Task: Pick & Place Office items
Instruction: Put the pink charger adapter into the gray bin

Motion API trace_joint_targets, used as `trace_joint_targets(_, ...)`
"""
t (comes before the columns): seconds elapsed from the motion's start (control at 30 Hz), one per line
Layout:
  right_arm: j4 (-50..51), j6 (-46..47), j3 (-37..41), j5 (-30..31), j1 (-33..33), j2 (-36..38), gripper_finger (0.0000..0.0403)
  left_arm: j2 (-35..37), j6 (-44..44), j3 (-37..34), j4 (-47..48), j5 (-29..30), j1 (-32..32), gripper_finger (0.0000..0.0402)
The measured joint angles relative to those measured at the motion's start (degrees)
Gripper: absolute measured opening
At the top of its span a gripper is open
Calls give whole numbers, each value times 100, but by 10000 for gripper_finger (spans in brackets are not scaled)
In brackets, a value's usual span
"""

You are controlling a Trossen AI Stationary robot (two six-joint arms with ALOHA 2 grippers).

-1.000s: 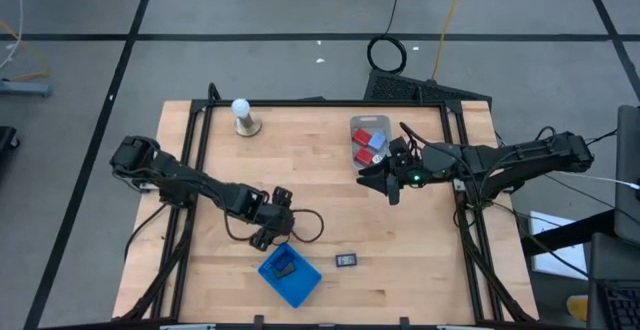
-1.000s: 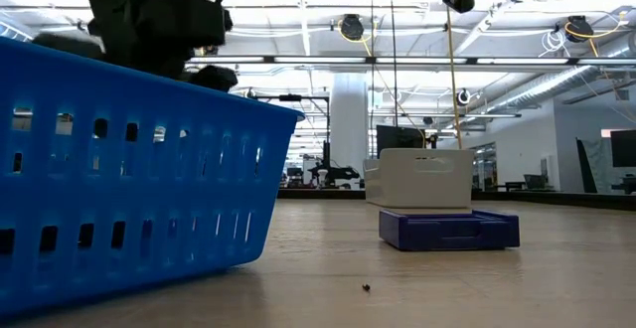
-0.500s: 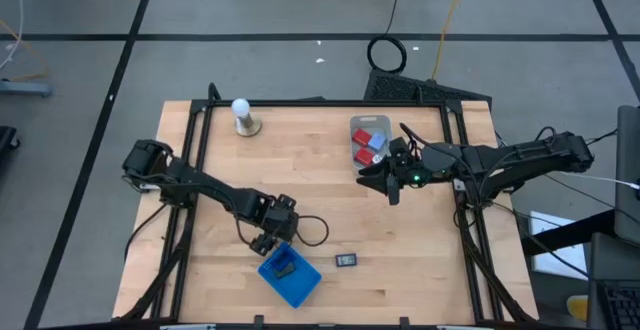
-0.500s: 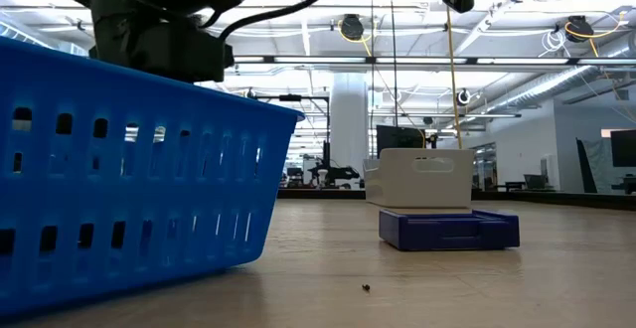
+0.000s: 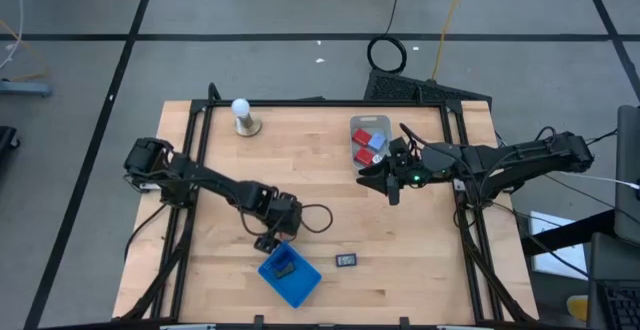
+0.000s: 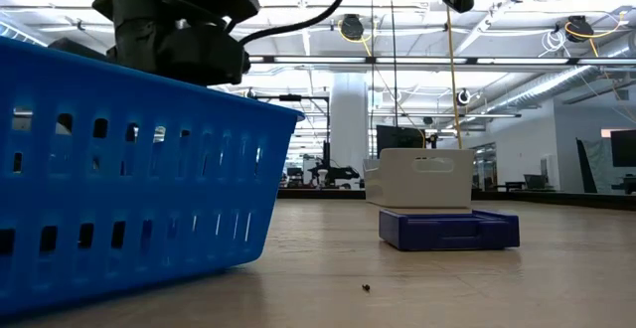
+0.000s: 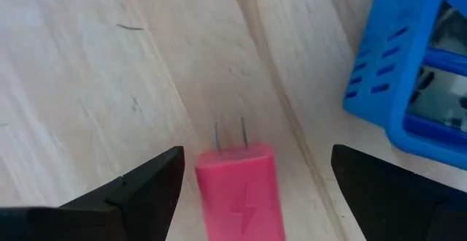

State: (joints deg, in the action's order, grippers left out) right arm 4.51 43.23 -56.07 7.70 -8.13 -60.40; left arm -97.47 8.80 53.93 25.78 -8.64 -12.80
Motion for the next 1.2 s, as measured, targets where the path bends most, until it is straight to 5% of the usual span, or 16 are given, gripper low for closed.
trace_joint_targets(0.63, -1, -26, 0, -24, -100, 0, 171, 31, -801, -439, -300, 100, 104, 345)
trace_joint_targets(0.77, -5, -43, 0, -24, -99, 0, 171, 20, -896, -449, -483, 116, 114, 303)
trace_joint_targets(1.0, -32, -43, 0, -24, -99, 0, 171, 12, -782, -457, -425, 183, 119, 151)
trace_joint_targets(1.2, -156, -46, 0, -24, -99, 0, 171, 13, -776, -457, -424, 164, 118, 149)
